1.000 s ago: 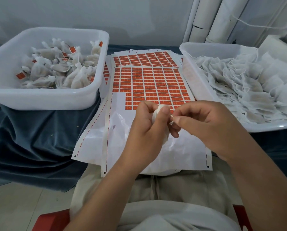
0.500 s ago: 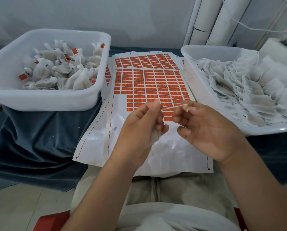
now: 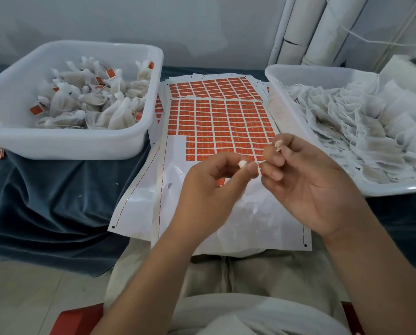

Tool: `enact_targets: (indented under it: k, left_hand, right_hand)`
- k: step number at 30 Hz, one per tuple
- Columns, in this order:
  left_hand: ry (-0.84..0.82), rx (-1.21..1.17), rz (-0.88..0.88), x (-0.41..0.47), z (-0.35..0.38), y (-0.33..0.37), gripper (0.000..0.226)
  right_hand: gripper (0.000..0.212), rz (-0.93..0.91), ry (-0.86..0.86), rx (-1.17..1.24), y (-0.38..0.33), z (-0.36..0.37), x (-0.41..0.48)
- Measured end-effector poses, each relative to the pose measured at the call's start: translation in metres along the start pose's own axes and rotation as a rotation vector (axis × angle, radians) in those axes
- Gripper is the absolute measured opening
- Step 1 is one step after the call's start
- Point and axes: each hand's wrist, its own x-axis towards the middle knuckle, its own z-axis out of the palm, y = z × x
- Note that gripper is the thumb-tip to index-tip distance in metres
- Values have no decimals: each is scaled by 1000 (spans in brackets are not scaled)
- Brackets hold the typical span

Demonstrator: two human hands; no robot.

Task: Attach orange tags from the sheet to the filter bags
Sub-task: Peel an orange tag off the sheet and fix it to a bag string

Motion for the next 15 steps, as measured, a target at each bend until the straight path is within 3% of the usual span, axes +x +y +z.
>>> enact_targets:
  k: [3, 6, 8, 10, 13, 15]
  left_hand:
    - [69, 81, -56, 13, -33, -8, 8]
    - [-34, 620, -246, 25, -70, -23, 14]
    - [-157, 834, -339, 26, -73, -30, 15]
    - [-176, 879, -325, 25, -64, -32, 23]
    - [-242, 915, -225, 22, -54, -33, 57]
    - [-301, 970, -180, 20, -53, -34, 66]
  right_hand:
    - [10, -96, -21, -135, -8, -1, -2]
    - [12, -105, -24, -155, -15, -5, -4]
    - [16, -97, 19, -169, -13, -6, -3]
    - [21, -83, 82, -171, -8, -7, 1]
    - [21, -62, 128, -190, -1, -10, 4]
    - [19, -55, 142, -214, 2, -13, 5]
